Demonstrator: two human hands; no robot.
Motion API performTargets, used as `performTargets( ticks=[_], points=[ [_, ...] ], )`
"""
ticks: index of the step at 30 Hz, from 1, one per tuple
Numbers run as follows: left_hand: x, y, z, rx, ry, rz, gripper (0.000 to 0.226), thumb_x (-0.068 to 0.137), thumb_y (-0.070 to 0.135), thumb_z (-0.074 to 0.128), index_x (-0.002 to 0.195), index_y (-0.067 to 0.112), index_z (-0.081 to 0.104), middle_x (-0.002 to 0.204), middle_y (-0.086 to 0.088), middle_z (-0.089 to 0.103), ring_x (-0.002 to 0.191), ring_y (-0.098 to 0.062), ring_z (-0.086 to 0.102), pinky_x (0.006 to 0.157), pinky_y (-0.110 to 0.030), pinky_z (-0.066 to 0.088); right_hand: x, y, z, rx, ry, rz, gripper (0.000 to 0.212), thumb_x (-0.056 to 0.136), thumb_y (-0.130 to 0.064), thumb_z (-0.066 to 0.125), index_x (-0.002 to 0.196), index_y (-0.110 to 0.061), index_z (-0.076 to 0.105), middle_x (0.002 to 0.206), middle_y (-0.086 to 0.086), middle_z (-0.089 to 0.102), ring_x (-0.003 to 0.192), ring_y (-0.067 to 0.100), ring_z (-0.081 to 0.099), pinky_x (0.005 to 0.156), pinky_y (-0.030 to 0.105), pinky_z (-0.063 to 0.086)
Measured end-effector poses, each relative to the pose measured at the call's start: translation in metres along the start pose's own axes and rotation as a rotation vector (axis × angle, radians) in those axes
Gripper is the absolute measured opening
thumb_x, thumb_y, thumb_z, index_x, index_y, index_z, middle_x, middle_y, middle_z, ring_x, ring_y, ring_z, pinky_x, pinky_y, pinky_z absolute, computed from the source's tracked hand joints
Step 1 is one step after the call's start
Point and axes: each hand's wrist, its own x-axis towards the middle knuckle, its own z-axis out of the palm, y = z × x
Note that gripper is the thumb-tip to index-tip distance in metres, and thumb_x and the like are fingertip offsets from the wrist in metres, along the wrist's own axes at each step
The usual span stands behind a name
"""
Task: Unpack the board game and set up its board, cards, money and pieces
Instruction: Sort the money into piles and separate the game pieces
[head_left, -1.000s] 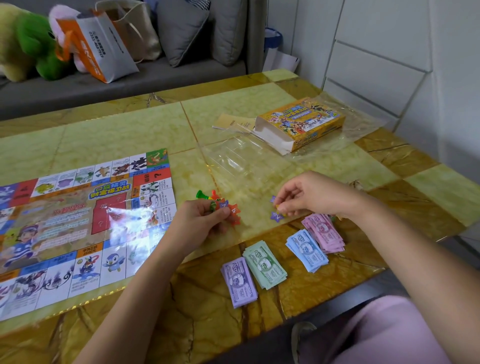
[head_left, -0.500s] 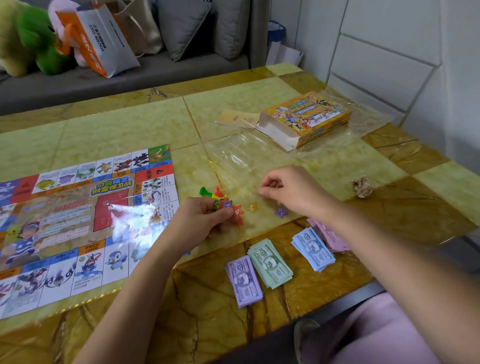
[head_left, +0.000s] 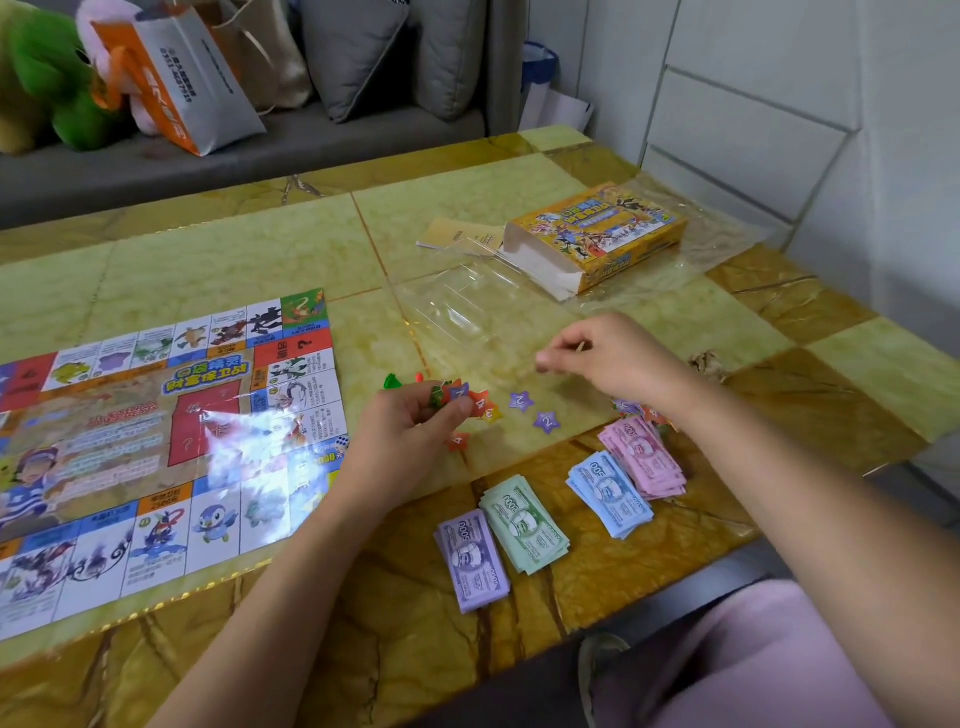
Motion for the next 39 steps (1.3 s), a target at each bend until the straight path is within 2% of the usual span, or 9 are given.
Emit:
performTargets(
  ticks=[1, 3, 8, 14, 19, 27, 31, 34, 39],
  points=[
    [-0.001, 0.001, -0.001, -0.017, 0.019, -0.012, 0.015, 0.092, 0.019, 0.062, 0.09, 0.012, 0.074, 0.042, 0.016, 0.054, 0.039, 0.005, 0.046, 0.042, -0.006, 0.034, 0.0, 0.003, -0.009, 0.009, 0.033, 0.006, 0.015, 0.087, -0.03, 0.067, 0.086, -0.017, 0.075, 0.086, 0.002, 0.072, 0.07, 0.01, 0.059, 0.063, 0.021, 0.042],
    [-0.001, 0.001, -0.002, -0.061, 0.044, -0.024, 0.015, 0.093, 0.013, 0.058, 0.09, 0.009, 0.072, 0.035, 0.018, 0.046, 0.033, 0.004, 0.04, 0.038, -0.004, 0.027, -0.003, 0.013, -0.029, 0.029, 0.078, 0.031, 0.007, 0.084, -0.021, 0.07, 0.081, -0.016, 0.073, 0.082, 0.004, 0.072, 0.063, 0.007, 0.056, 0.058, 0.018, 0.043],
    [0.001, 0.005, 0.003, -0.125, 0.013, -0.042, 0.019, 0.093, 0.013, 0.057, 0.087, 0.002, 0.071, 0.038, 0.016, 0.051, 0.037, 0.003, 0.042, 0.043, -0.006, 0.033, -0.026, 0.032, -0.062, -0.091, -0.037, 0.065, 0.021, 0.075, -0.003, 0.075, 0.074, -0.023, 0.071, 0.067, -0.003, 0.066, 0.045, -0.002, 0.05, 0.045, 0.007, 0.037],
    [0.009, 0.006, 0.005, -0.165, -0.026, -0.048, 0.02, 0.093, 0.016, 0.058, 0.089, 0.001, 0.07, 0.045, 0.012, 0.057, 0.043, -0.002, 0.033, 0.042, -0.01, 0.031, -0.039, 0.039, -0.065, -0.309, -0.284, 0.131, 0.034, 0.065, -0.005, 0.083, 0.09, -0.022, 0.067, 0.082, -0.008, 0.064, 0.055, -0.006, 0.053, 0.052, 0.012, 0.039],
    [0.02, 0.012, 0.001, -0.169, -0.119, -0.115, 0.016, 0.091, 0.016, 0.061, 0.087, 0.005, 0.072, 0.078, -0.004, 0.075, 0.047, -0.008, 0.038, 0.043, -0.015, 0.035, -0.036, 0.039, -0.057, -0.319, -0.26, 0.081, 0.037, 0.067, -0.006, 0.082, 0.091, -0.026, 0.062, 0.09, -0.006, 0.06, 0.058, -0.005, 0.05, 0.054, 0.018, 0.037],
    [0.027, 0.022, 0.013, -0.33, -0.213, -0.199, 0.015, 0.091, 0.014, 0.06, 0.086, 0.003, 0.069, 0.084, -0.012, 0.074, 0.047, -0.007, 0.045, 0.044, -0.016, 0.036, -0.022, 0.04, -0.051, -0.288, -0.156, 0.06, 0.029, 0.074, -0.011, 0.078, 0.095, -0.025, 0.065, 0.091, -0.007, 0.061, 0.06, -0.003, 0.049, 0.052, 0.012, 0.034],
    [0.019, 0.02, 0.021, -0.423, -0.225, -0.203, 0.013, 0.089, 0.014, 0.061, 0.084, 0.003, 0.068, 0.084, -0.013, 0.074, 0.05, -0.008, 0.05, 0.045, -0.017, 0.039, -0.024, 0.02, -0.047, 0.107, -0.051, 0.054, 0.003, 0.087, -0.014, 0.067, 0.088, -0.016, 0.069, 0.072, -0.004, 0.065, 0.051, 0.003, 0.055, 0.051, 0.015, 0.043],
    [0.015, 0.02, 0.024, -0.427, -0.203, -0.183, 0.014, 0.086, 0.013, 0.064, 0.084, 0.0, 0.068, 0.08, -0.01, 0.074, 0.05, -0.008, 0.054, 0.048, -0.018, 0.043, -0.031, -0.008, -0.036, 0.505, -0.087, 0.035, 0.014, 0.083, -0.018, 0.068, 0.087, -0.005, 0.07, 0.065, 0.001, 0.064, 0.054, 0.008, 0.057, 0.051, 0.018, 0.046],
    [0.012, 0.019, 0.026, -0.415, -0.225, -0.174, 0.01, 0.084, 0.01, 0.065, 0.084, 0.002, 0.071, 0.077, -0.009, 0.075, 0.053, -0.008, 0.062, 0.051, -0.016, 0.048, -0.035, -0.024, -0.011, 0.543, -0.177, -0.023, 0.016, 0.067, -0.021, 0.078, 0.078, -0.011, 0.072, 0.064, 0.003, 0.068, 0.054, 0.009, 0.059, 0.054, 0.02, 0.049]
  ],
)
